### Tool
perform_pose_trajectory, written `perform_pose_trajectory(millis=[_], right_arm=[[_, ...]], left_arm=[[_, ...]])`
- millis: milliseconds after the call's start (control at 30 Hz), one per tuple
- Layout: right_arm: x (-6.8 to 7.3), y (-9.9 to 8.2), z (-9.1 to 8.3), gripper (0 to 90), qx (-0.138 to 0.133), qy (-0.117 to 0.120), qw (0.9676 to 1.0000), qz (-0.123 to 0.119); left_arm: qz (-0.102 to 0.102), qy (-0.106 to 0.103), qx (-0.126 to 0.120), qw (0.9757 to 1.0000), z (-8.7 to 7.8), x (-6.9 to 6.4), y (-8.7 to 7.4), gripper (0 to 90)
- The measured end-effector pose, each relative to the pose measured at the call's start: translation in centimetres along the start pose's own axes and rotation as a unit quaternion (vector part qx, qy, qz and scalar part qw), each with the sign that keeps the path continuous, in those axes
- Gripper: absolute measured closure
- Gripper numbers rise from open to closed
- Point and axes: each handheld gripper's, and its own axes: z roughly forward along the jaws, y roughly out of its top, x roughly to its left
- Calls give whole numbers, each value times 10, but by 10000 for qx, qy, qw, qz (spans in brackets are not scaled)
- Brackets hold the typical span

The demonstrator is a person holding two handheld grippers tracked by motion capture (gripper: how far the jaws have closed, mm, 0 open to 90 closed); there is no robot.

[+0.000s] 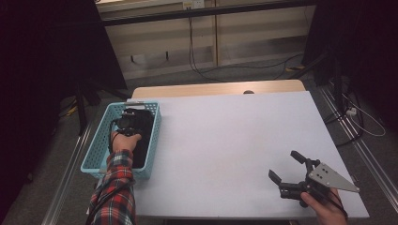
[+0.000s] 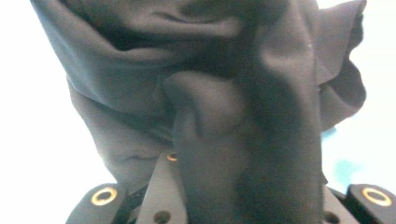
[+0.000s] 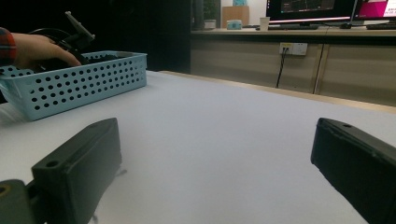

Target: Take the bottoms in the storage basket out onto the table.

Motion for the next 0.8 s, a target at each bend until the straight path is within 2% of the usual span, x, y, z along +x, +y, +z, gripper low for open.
perform_pose_trajectory(millis=[133, 267, 333, 400, 467, 500, 533, 633, 767, 800], right_arm=[[0, 0, 0, 11, 1, -12, 10000, -8], [0, 0, 0, 11, 0, -10, 10000, -18], [0, 0, 0, 11, 0, -19, 10000, -15], [0, 0, 0, 11, -12, -30, 10000, -8], [0, 1, 0, 11, -10, -19, 10000, -14], [1, 1, 0, 11, -14, -22, 10000, -23], [1, 1, 0, 11, -10, -25, 10000, -19], [1, 1, 0, 11, -17, -26, 10000, -24], [1, 1, 1, 11, -15, -32, 10000, -28], [1, 1, 0, 11, -18, -30, 10000, -29]], left_arm=[[27, -114, -35, 9999, -10, 3, 4, 791], [-37, -190, -190, 9996, -25, 7, 10, 794], [57, -226, -222, 9995, -35, 10, 15, 798], [49, -235, -344, 9991, -44, 11, 19, 799], [36, -254, -454, 9986, -53, 11, 24, 801], [103, -261, -490, 9984, -58, 12, 26, 801], [44, -282, -582, 9979, -62, 12, 28, 802], [154, -270, -684, 9972, -75, 12, 36, 803], [136, -324, -919, 9951, -92, 12, 44, 804], [187, -327, -954, 9947, -96, 12, 47, 804]])
